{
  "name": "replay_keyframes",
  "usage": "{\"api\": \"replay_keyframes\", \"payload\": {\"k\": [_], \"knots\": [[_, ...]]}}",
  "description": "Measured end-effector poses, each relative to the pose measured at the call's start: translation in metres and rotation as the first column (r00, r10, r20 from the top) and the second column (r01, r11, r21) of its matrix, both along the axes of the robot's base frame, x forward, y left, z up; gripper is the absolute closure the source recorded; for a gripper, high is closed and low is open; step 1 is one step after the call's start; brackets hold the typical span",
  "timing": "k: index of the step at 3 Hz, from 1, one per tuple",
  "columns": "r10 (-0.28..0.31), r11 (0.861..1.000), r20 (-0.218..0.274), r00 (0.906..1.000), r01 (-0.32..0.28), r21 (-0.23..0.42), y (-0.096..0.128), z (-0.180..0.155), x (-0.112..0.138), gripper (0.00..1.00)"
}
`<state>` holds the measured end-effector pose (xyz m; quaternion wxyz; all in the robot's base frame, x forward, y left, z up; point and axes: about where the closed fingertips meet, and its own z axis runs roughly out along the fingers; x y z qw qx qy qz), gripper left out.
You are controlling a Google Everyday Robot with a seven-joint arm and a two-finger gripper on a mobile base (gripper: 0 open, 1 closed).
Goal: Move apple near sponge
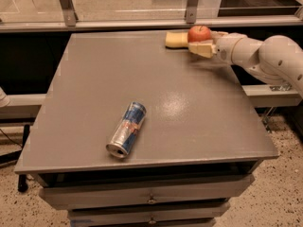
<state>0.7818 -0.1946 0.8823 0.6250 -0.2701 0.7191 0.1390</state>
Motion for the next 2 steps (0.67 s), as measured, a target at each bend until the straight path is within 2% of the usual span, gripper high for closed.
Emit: {"api": "replay_keyframes", "payload": {"k": [1,2], "knots": [[-0.064,0.998,-0.005,0.9979,0.064,-0.011,-0.032,-0.005,0.01,1.0],[-0.093,0.996,-0.031,0.9952,0.093,-0.012,-0.048,-0.017,0.011,1.0]]}}
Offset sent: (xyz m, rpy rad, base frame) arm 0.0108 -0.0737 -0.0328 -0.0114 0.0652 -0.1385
